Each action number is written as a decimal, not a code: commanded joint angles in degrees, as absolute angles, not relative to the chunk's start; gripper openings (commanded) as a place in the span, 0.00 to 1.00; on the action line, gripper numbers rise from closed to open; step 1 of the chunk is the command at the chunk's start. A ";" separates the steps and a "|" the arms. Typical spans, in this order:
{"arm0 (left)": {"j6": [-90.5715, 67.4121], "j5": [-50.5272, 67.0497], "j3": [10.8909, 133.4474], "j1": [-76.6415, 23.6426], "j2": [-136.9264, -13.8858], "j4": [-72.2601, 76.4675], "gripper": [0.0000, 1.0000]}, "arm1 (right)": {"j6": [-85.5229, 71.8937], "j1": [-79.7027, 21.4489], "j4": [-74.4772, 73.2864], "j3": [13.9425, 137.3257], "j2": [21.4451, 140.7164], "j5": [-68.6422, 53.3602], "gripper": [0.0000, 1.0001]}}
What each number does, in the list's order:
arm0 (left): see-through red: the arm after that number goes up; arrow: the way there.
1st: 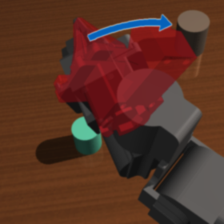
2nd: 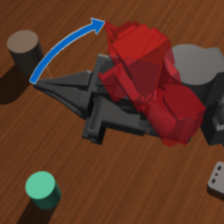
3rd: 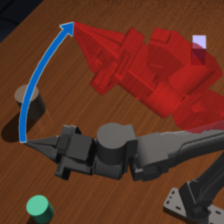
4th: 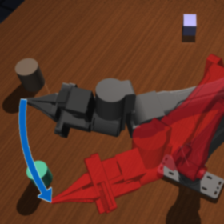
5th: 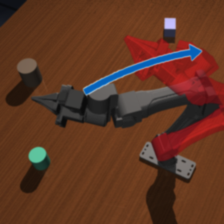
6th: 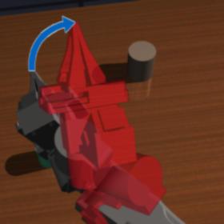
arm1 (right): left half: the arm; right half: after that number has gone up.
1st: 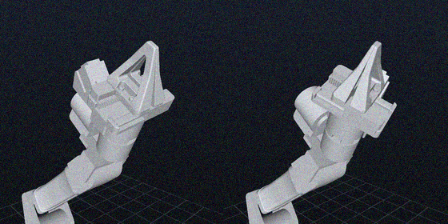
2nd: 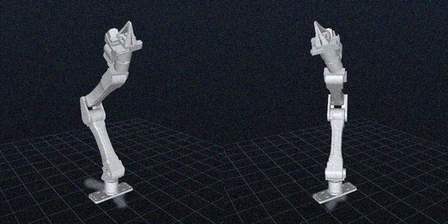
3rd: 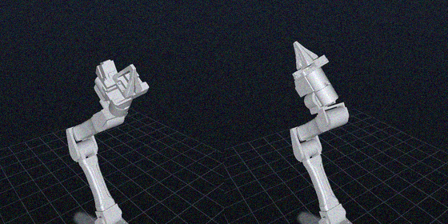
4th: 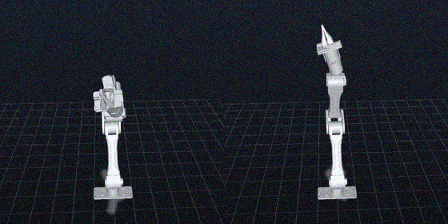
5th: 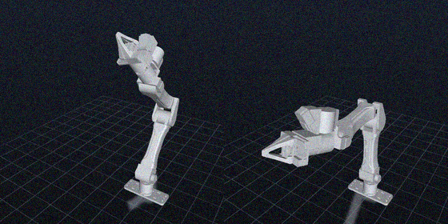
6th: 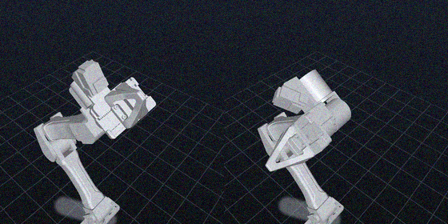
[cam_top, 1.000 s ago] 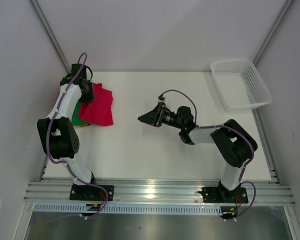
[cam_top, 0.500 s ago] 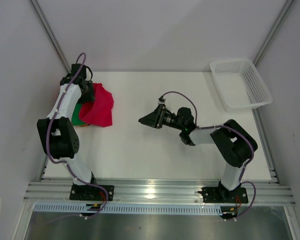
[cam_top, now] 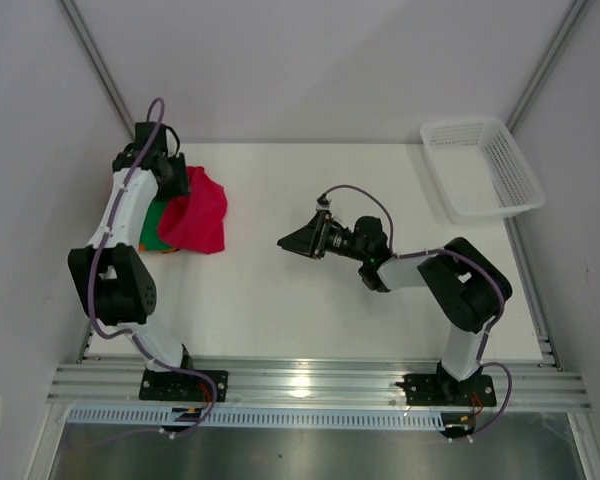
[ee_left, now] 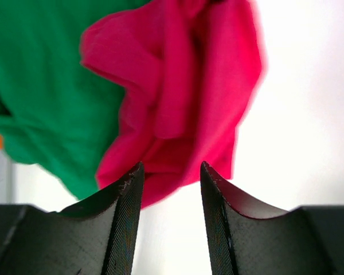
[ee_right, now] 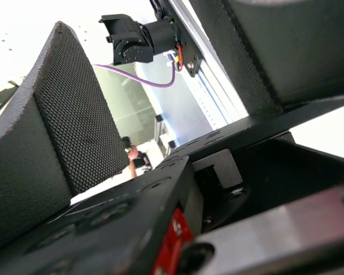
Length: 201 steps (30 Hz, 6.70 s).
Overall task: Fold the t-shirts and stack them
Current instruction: Put the neatly folded tshirt into the corner of the board with the left arm
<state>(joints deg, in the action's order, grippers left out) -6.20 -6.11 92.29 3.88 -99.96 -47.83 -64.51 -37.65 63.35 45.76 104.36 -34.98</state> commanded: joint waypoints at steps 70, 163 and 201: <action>-8.09 15.99 90.87 9.31 -96.24 -42.80 0.56 | -67.85 -38.76 71.63 45.70 109.34 -35.07 0.66; -15.12 -8.25 75.94 6.68 -87.19 -38.50 0.99 | -35.16 -46.85 -25.67 82.01 96.86 34.19 1.00; 2.81 16.89 90.08 11.43 -100.19 -39.90 0.95 | -29.01 -43.33 -22.15 84.64 103.00 22.94 0.99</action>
<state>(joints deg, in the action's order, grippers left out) 1.08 20.82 86.15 10.61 -98.96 -39.27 -30.63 -43.62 -23.88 81.87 101.84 24.49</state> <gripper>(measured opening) 0.953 0.993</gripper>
